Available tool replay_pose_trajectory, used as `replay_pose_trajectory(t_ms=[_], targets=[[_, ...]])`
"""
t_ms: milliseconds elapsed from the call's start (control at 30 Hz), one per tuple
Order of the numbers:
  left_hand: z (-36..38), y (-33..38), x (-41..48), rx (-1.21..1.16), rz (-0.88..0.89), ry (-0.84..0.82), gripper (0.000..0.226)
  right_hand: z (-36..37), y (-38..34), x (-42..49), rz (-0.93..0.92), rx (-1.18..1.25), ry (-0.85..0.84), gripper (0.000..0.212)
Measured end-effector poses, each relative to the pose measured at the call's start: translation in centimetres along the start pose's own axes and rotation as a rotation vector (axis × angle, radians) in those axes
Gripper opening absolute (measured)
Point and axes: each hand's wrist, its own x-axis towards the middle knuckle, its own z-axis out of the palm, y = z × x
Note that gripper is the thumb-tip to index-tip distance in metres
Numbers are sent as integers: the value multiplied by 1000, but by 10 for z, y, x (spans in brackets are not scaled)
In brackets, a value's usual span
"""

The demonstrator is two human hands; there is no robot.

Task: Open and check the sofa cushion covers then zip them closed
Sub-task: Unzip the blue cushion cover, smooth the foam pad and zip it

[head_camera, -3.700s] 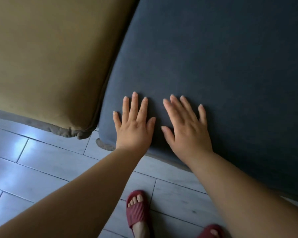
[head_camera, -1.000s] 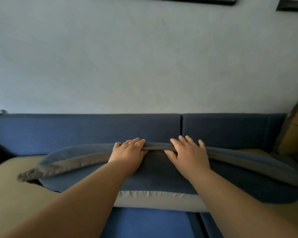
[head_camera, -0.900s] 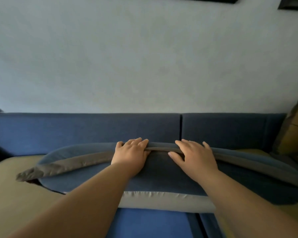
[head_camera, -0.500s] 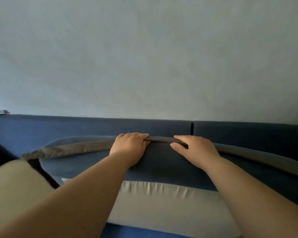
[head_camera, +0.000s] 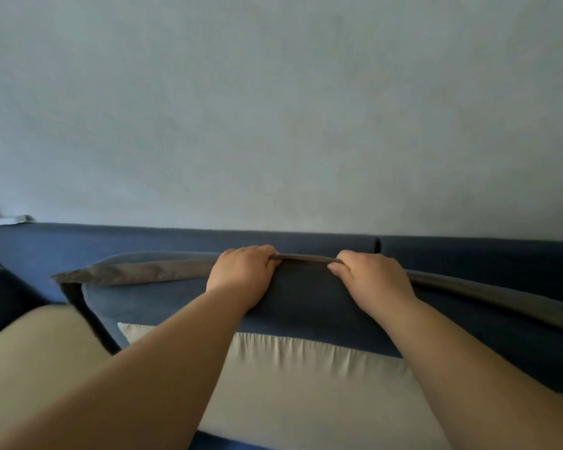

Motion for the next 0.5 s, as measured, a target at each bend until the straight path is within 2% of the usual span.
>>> replay_pose_trajectory(t_ms=[233, 500], targets=[[-4, -7, -96, -4, 39, 175, 25, 8, -33, -92, -99, -71, 372, 30], [-38, -6, -220, -40, 120, 171, 25, -12, -74, -210, -92, -43, 545, 33]])
